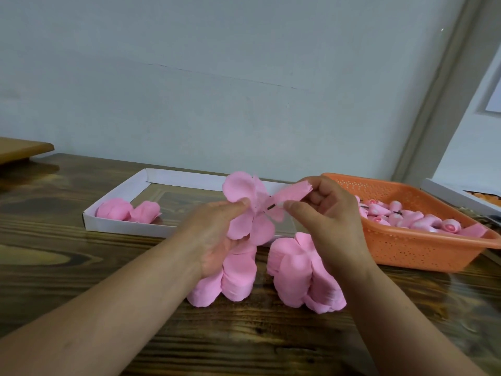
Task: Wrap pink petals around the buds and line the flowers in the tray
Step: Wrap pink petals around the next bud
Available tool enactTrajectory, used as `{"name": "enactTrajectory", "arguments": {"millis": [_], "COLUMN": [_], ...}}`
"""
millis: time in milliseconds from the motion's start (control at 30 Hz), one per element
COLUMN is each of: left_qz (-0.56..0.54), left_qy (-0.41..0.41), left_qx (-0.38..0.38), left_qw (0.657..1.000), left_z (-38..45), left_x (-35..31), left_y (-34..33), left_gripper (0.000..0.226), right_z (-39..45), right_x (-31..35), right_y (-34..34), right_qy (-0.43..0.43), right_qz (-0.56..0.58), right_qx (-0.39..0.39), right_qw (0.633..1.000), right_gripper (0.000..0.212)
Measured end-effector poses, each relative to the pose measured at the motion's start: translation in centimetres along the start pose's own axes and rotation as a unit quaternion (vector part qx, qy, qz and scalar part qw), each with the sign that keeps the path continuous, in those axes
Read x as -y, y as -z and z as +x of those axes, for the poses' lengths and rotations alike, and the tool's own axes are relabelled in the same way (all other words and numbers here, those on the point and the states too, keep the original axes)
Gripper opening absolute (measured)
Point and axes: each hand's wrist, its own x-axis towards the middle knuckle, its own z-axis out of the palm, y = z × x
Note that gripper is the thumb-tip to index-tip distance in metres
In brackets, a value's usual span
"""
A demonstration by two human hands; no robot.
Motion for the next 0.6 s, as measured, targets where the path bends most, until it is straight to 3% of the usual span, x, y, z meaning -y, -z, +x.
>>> {"name": "enactTrajectory", "arguments": {"millis": [300, 433, 600], "left_qz": [0.015, 0.016, 0.046], "left_qy": [0.009, 0.007, 0.009], "left_qx": [0.019, 0.012, 0.01], "left_qw": [1.0, 1.0, 0.999], "left_z": [-0.26, -0.27, -0.42], "left_x": [0.24, 0.24, 0.28], "left_y": [-0.3, -0.21, -0.07], "left_gripper": [0.028, 0.021, 0.015], "right_z": [-0.45, -0.64, -0.86], "right_x": [0.49, 0.55, 0.53], "right_y": [-0.11, -0.16, -0.52], "right_qy": [0.006, 0.018, 0.042], "right_qz": [-0.008, -0.057, -0.143], "right_qx": [0.028, 0.041, 0.053], "right_qw": [1.0, 0.997, 0.987], "right_gripper": [0.017, 0.025, 0.018]}}
